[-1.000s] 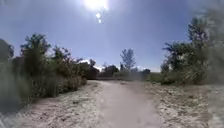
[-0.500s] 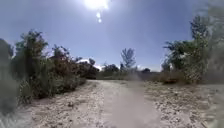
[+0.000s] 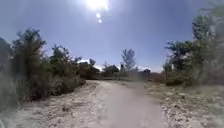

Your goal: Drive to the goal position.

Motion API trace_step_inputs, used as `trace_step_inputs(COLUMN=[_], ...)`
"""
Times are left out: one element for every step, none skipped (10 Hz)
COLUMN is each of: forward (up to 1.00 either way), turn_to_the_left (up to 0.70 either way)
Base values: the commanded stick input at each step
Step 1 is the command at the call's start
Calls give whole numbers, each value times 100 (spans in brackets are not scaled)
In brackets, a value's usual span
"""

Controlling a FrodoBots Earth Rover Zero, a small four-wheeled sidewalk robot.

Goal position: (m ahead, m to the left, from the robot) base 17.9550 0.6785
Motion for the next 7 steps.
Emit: trace_step_inputs(forward=[45, 45, 45, 45, 45, 45, 45], turn_to_the_left=[0, 0, 0, 0, 0, 0, 0])
